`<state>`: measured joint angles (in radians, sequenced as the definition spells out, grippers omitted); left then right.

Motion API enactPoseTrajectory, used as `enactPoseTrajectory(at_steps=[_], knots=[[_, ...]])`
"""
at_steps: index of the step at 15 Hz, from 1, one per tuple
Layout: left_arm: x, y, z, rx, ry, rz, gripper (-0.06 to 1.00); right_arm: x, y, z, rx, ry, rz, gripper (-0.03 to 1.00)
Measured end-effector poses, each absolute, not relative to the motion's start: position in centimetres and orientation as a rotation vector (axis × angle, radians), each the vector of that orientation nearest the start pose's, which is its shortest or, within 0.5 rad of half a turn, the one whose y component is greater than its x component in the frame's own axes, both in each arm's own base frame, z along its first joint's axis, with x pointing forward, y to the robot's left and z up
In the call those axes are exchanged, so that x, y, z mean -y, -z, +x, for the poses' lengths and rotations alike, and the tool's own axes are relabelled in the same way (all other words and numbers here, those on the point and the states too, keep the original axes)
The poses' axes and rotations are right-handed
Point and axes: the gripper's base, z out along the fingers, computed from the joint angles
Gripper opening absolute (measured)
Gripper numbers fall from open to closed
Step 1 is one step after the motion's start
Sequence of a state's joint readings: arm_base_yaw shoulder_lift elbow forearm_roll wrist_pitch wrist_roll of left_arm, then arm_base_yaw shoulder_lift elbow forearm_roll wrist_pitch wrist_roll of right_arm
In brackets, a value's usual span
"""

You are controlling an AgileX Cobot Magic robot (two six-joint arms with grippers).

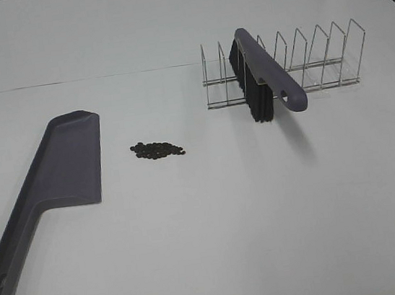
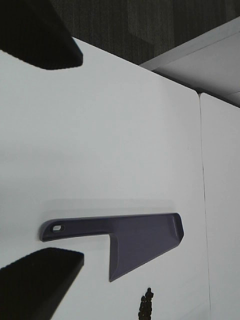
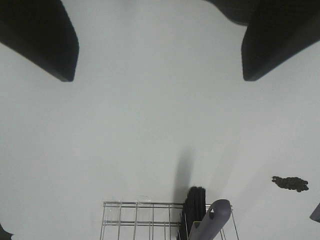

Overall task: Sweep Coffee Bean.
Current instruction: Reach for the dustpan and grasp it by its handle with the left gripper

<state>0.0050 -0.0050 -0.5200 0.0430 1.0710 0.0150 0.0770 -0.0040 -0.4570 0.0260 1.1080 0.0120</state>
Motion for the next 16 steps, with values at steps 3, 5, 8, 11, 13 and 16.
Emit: enactPoseTrajectory(at_steps=[3, 5, 8, 11, 13, 16], knots=[[-0.3, -28.4, -0.5, -2.049, -0.064, 0.008, 0.89, -0.2, -26.2, -0.3, -2.13, -0.084, -0.071, 0.75], [-0.4, -28.9, 0.9, -2.101, -0.068, 0.011, 0.89, -0.2, -26.2, -0.3, -2.13, -0.084, -0.071, 0.75], [-0.4, -29.1, 4.8, -2.22, -0.06, 0.009, 0.89, -0.2, -26.1, -0.3, -2.131, -0.084, -0.071, 0.75], [0.1, -28.6, 8.0, -2.35, 0.022, -0.031, 0.89, -0.2, -26.1, -0.3, -2.131, -0.084, -0.071, 0.75], [0.3, -28.4, 10.2, -2.414, 0.068, -0.05, 0.89, -0.2, -26.1, -0.3, -2.131, -0.084, -0.071, 0.75], [0.4, -27.9, 14.1, -2.524, 0.081, -0.061, 0.89, -0.2, -26.1, -0.3, -2.131, -0.084, -0.071, 0.75]])
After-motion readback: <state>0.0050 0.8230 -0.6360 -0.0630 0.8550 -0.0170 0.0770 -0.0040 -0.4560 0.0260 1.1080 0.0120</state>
